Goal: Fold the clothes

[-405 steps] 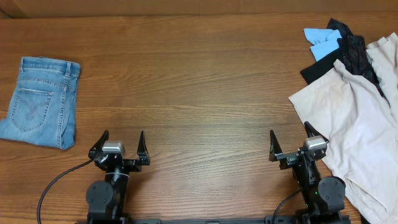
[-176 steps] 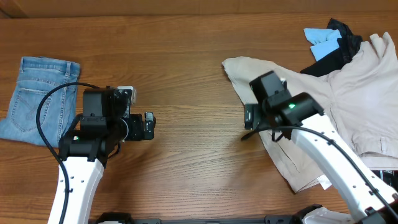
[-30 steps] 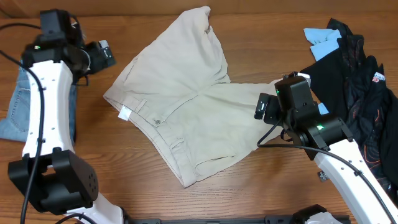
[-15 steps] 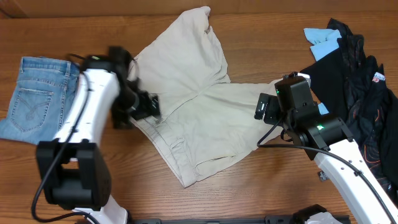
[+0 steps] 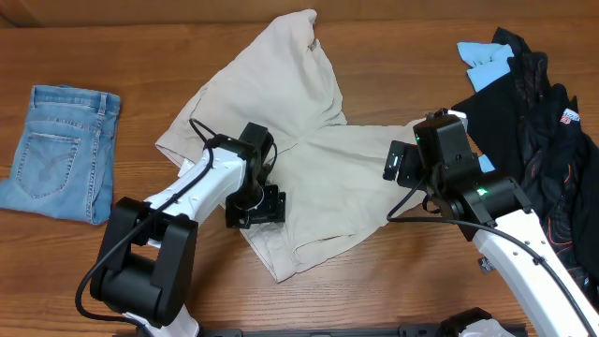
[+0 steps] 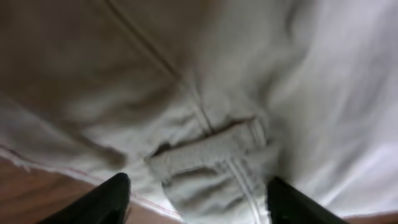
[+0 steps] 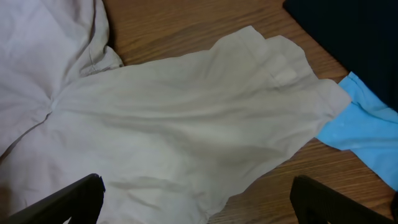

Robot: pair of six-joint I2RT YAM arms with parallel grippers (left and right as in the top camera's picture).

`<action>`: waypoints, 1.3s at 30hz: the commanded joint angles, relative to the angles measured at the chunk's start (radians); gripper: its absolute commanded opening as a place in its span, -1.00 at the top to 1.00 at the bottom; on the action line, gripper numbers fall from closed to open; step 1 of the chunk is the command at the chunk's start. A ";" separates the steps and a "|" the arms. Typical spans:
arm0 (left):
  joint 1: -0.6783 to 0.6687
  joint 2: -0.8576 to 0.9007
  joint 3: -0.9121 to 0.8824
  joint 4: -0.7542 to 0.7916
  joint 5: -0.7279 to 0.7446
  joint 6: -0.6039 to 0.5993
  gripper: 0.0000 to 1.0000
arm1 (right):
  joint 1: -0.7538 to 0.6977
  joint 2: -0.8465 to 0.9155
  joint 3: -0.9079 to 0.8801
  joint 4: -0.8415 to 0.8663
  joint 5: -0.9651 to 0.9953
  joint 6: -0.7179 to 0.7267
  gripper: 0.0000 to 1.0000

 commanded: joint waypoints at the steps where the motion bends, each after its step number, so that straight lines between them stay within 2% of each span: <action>1: -0.003 0.000 -0.010 0.038 -0.080 -0.105 -0.21 | -0.005 -0.014 0.022 0.002 0.003 0.005 -1.00; 4: -0.003 0.000 -0.023 0.083 -0.099 -0.112 0.23 | -0.005 -0.014 0.022 0.002 0.003 0.005 -1.00; 6: -0.003 0.001 -0.035 0.103 -0.099 -0.113 0.34 | -0.005 -0.014 0.022 0.002 0.003 0.005 -1.00; 18: 0.006 0.004 -0.051 0.103 -0.169 -0.148 0.47 | -0.005 -0.014 0.022 -0.002 0.003 0.005 -1.00; 23: 0.029 0.004 -0.051 0.156 -0.303 -0.172 0.49 | -0.005 -0.014 0.022 -0.002 0.003 0.005 -1.00; 26: 0.058 0.004 -0.051 0.197 -0.331 -0.172 0.48 | -0.005 -0.014 0.022 -0.007 0.003 0.005 -1.00; 33: 0.222 0.004 -0.051 0.319 -0.334 -0.128 0.43 | -0.005 -0.014 0.022 -0.013 0.003 0.005 -1.00; 39: 0.449 0.004 -0.019 0.378 -0.285 -0.061 0.41 | -0.005 -0.014 0.022 -0.013 0.003 0.005 -1.00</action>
